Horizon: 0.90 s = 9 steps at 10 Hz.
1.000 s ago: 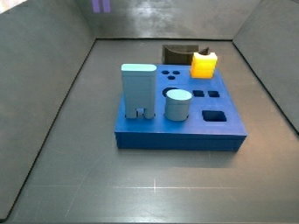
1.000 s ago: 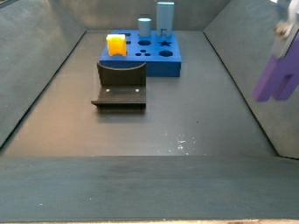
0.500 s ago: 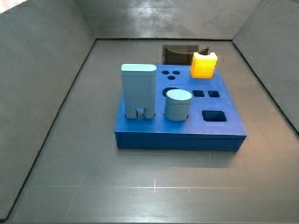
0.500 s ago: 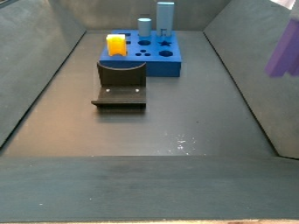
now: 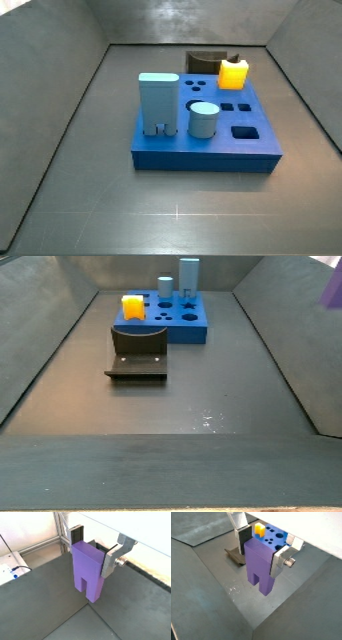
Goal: Pick up the double-square object. Move up. Move to above the board. Insert the double-square object.
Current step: Move to above the board.
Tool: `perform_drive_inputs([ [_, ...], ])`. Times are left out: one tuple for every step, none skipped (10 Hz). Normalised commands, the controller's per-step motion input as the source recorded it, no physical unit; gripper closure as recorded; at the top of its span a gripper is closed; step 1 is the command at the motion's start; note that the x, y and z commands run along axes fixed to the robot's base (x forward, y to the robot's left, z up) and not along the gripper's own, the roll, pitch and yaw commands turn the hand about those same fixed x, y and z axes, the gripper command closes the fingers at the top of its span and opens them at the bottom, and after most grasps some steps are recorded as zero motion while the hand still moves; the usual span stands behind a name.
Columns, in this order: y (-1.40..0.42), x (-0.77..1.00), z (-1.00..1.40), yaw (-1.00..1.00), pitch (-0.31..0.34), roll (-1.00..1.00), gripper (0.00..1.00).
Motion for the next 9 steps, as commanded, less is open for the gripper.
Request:
perform_drive_inputs([
  [-0.01, -0.11, 0.50, 0.03, 0.075, 0.06, 1.00],
  [-0.01, -0.11, 0.36, 0.03, 0.077, 0.06, 1.00],
  [-0.01, -0.11, 0.17, 0.03, 0.076, 0.05, 1.00],
  [-1.00, 0.42, -0.01, -0.50, 0.080, -0.06, 1.00],
  [-1.00, 0.42, -0.02, -0.47, 0.073, -0.06, 1.00],
  [-1.00, 0.42, -0.02, -0.31, 0.069, -0.06, 1.00],
  [-1.00, 0.43, -0.02, -0.16, 0.055, -0.10, 1.00],
  [-1.00, 0.43, -0.01, -0.06, 0.050, -0.06, 1.00],
  [-1.00, 0.44, -0.02, -0.02, 0.055, -0.02, 1.00],
])
